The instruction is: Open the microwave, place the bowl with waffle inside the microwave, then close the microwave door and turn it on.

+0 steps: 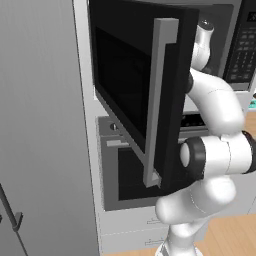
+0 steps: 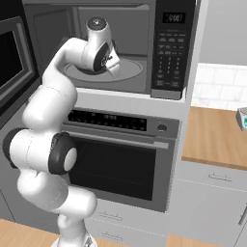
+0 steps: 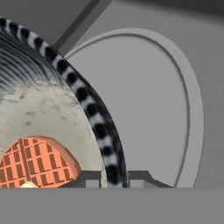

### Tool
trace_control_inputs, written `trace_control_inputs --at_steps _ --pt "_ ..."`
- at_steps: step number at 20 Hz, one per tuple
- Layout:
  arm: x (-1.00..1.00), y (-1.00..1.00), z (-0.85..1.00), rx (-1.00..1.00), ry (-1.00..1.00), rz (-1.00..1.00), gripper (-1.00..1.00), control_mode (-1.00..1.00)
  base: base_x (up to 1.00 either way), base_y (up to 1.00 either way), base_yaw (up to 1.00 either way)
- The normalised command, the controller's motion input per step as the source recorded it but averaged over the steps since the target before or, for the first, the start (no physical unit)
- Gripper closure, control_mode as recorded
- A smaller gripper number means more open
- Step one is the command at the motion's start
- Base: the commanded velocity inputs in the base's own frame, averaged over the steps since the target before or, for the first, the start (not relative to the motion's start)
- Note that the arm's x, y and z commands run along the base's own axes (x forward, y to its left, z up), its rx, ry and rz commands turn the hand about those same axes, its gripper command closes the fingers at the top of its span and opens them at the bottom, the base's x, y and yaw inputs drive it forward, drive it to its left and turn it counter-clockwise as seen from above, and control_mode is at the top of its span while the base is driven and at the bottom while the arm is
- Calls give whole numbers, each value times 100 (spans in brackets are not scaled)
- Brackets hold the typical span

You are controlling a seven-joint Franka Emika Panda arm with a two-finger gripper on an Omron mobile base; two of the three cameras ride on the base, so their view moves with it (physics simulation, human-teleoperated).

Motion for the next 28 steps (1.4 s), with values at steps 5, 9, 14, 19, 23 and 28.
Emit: trace_control_inputs --at_steps 5,9,14,19,23,28 --pt "6 -4 0 0 0 0 -100 -100 0 0 0" --pt "-58 -28 0 3 -9 0 -100 -100 0 0 0" --pt "-100 -45 1 6 -45 0 -100 -100 0 0 0" --pt "-100 -34 4 3 -59 0 -100 -100 0 0 0" --pt "-100 -11 0 -1 -43 0 -100 -100 0 0 0" --pt "-100 1 14 -11 -29 0 -100 -100 0 0 0"
